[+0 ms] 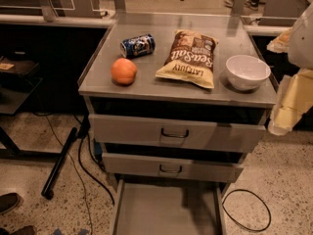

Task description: Place brown chip bag into bottom drawer

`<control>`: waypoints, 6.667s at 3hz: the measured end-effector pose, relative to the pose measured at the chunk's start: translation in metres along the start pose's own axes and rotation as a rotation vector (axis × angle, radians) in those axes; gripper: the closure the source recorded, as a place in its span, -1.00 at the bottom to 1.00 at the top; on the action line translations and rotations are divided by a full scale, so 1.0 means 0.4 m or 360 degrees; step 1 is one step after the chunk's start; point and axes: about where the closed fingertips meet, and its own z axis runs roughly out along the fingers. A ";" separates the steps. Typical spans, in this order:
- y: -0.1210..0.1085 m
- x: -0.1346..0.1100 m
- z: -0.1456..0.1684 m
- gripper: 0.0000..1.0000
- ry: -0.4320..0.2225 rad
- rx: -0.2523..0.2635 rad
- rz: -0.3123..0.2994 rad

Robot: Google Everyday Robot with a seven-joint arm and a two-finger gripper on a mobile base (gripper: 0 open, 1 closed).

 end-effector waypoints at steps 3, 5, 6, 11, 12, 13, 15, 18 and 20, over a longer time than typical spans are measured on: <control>-0.138 -0.104 0.077 -1.00 -0.0025 0.0078 -0.0044; -0.217 -0.187 0.139 -1.00 -0.0020 0.0067 -0.0102; -0.228 -0.202 0.140 -1.00 0.0014 0.0092 -0.0085; -0.440 -0.374 0.374 -1.00 0.0213 0.0150 -0.0051; -0.476 -0.406 0.460 -1.00 0.0250 0.0128 -0.0064; -0.518 -0.393 0.547 -1.00 0.0326 0.0135 -0.0051; -0.563 -0.282 0.602 -0.62 0.0370 0.0118 0.0072; -0.563 -0.282 0.601 0.93 0.0370 0.0118 0.0072; -0.572 -0.291 0.565 1.00 0.0370 0.0118 0.0071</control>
Offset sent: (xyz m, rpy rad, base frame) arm 0.0614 0.0237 -0.0026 0.0084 -0.0728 0.0183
